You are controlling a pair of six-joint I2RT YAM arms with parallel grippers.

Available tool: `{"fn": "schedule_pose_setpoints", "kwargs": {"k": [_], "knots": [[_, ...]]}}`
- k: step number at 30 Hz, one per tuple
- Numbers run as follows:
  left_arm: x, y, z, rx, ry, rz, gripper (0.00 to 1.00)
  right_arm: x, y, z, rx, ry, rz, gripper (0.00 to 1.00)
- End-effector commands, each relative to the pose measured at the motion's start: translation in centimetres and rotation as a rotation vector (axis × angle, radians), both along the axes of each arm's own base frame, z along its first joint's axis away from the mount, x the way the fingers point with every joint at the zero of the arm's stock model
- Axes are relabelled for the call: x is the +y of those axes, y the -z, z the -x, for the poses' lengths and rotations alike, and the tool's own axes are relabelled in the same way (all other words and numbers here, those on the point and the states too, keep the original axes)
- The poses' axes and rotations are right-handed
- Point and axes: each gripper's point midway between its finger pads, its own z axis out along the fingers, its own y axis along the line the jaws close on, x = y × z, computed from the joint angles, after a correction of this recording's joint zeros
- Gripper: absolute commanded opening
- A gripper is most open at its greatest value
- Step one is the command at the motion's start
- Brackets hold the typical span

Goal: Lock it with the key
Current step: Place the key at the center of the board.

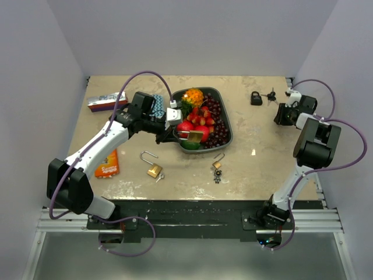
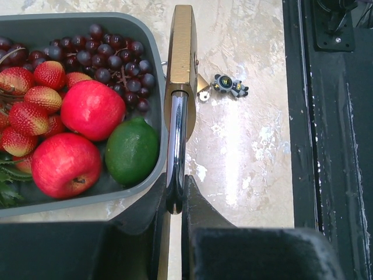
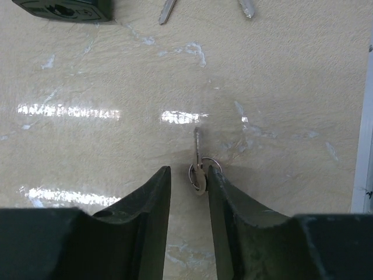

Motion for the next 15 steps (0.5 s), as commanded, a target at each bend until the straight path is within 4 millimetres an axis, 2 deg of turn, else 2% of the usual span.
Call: {"fn": "schedule_pose_setpoints", "kwargs": {"k": [1, 2, 4, 5, 7, 8, 9, 11, 12, 13, 14, 15], "knots": [[-1.2, -3.0, -0.8, -0.075, 0.041, 0.107, 0.00, -0.3, -3.1, -1.4, -0.080, -0.042, 0.040, 0.42], [-1.3, -3.0, -0.8, -0.072, 0.042, 0.108, 0.00, -0.1, -4.2, -1.2, -0.093, -0.054, 0.044, 0.52], [-1.6, -3.3, -0.9, -0.064, 0.041, 0.113, 0.00, 0.2, -5.4, -0.8, -0.114, -0.093, 0.069, 0.61], [-1.9, -3.2, -0.8, -0.055, 0.045, 0.111, 0.00, 0.6, -7.3, -0.5, -0.140, -0.115, 0.080, 0.64], [-2.7, -3.3, -0.7, -0.018, 0.040, 0.107, 0.00, 1.7, -8.9, 0.1, -0.173, -0.201, 0.115, 0.76], [-3.0, -3.5, -0.7, 0.000, 0.037, 0.108, 0.00, 2.7, -11.3, 0.7, -0.217, -0.246, 0.129, 0.87], [-3.5, -4.0, -0.8, 0.034, 0.017, 0.110, 0.00, 3.3, -11.9, 1.2, -0.231, -0.295, 0.156, 0.95], [-4.8, -3.5, -0.4, 0.089, 0.021, 0.096, 0.00, 5.4, -13.6, 2.4, -0.252, -0.374, 0.163, 0.97], [-5.4, -4.1, -0.6, 0.094, 0.018, 0.097, 0.00, 6.7, -16.0, 3.3, -0.311, -0.429, 0.186, 0.98], [-6.3, -3.5, -0.3, 0.152, 0.016, 0.085, 0.00, 8.2, -17.0, 4.0, -0.336, -0.480, 0.193, 0.98], [-6.7, -3.5, -0.1, 0.184, 0.011, 0.080, 0.00, 9.5, -17.4, 5.0, -0.340, -0.527, 0.194, 0.98], [-7.1, -4.1, 0.0, 0.216, 0.017, 0.088, 0.00, 11.3, -19.1, 6.7, -0.396, -0.623, 0.258, 0.99]]}}
